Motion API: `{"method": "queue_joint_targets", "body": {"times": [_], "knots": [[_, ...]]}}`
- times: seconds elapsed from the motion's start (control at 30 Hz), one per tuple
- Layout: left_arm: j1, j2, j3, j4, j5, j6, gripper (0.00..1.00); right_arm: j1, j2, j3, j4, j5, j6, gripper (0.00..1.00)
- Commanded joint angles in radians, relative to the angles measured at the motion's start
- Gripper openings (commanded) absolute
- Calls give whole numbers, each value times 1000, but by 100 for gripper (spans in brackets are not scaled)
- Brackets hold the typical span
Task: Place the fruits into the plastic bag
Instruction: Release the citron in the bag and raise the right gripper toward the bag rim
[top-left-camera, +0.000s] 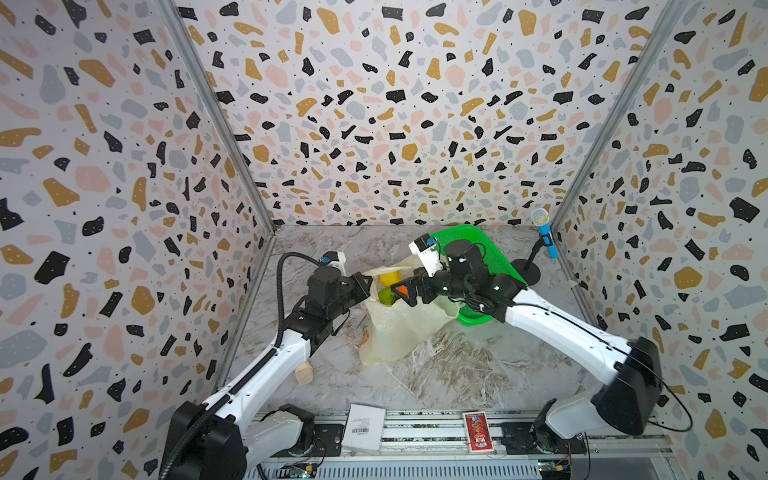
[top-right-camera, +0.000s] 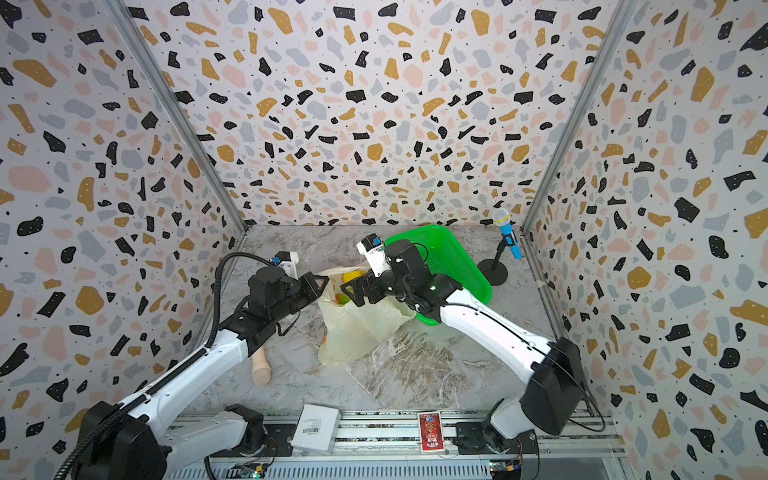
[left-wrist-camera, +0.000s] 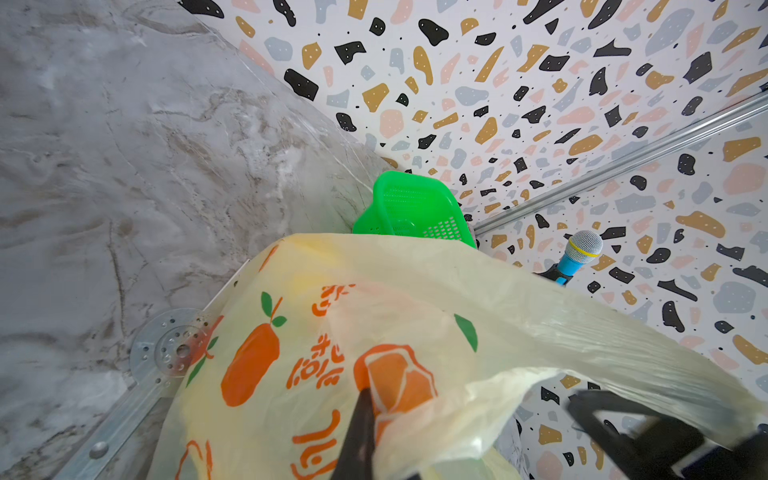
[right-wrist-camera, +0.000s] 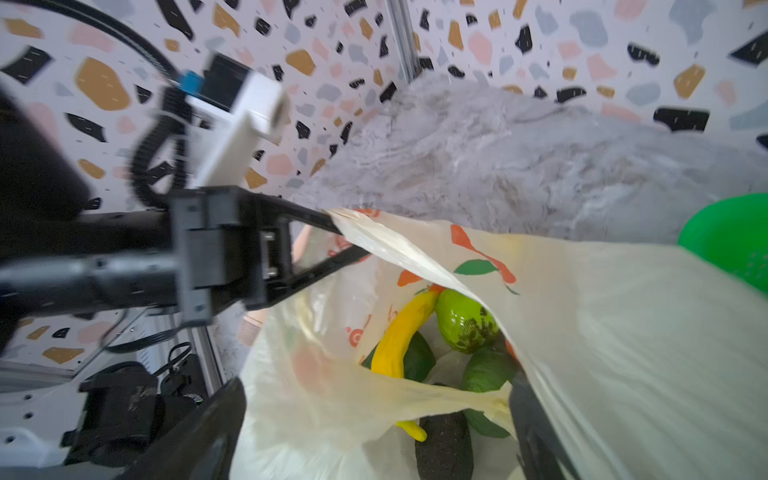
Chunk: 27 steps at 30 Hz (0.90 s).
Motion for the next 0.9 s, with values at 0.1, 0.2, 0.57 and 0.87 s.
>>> {"method": "queue_joint_targets", "body": {"times": [0.1,0.2,0.57,0.87], "knots": [[5,-6,30,19,-9,11,0,-136,-244,-70,105,45,-34,99],[5,-8,28,19,-11,11,0,-282,-265,-89,105,47,32,99],[5,-7,32,7,-19,19,0,-411,-172,-193,194,-239,131,99],[5,-44,43,-42,-128,28,0,-242,55,23,77,-357,70,99]]}}
